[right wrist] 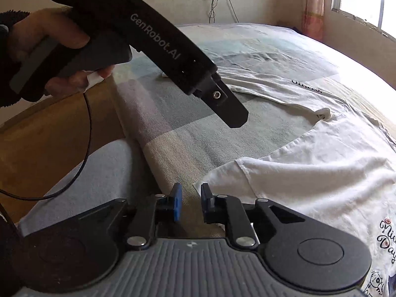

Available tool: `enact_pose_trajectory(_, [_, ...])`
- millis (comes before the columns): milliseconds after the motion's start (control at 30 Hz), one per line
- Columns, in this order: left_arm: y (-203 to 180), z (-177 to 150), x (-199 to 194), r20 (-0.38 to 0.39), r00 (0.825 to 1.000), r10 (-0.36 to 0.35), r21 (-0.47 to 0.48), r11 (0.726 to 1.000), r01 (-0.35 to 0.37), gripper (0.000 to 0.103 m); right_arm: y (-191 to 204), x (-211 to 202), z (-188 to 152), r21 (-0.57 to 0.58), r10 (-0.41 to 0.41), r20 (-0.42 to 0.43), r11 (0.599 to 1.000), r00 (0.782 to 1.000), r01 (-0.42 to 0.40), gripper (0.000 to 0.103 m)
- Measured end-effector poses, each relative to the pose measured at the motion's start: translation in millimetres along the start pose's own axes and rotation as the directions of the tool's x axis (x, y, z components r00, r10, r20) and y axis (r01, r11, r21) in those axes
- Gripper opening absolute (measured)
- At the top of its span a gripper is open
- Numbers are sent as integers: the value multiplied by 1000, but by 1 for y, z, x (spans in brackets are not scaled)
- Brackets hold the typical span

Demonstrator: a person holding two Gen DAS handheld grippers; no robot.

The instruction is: Fold clothes

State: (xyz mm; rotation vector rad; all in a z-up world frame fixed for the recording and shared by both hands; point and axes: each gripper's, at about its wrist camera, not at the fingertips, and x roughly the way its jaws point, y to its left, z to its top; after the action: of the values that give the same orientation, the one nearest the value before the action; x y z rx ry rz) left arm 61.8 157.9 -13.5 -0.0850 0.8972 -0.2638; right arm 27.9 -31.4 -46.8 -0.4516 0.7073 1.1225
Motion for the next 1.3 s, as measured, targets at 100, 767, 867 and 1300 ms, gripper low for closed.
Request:
enact_pose_trajectory(100, [-8,10,19,-12,999,-30,-4,1000,30,94,-29,-31,-21,87,-99,9,991,995,98,31])
enact_pose_trajectory(767, [13,80,146,-37,999,-34,-331,943,20,93,-167,-186,-173,648,-531,-60,624,846,437,44])
enact_pose_trajectory(867, [-3,84,131,-28,999,-41,-268,963,33,93,-195,-204,-203,738,-561,-101,511,822,440,45])
enact_pose_trajectory(1300, [-86,41,101,-51,998,25,0,1000,-25,94,-206,-173,-234,758,-460,-144,518,876,397,4])
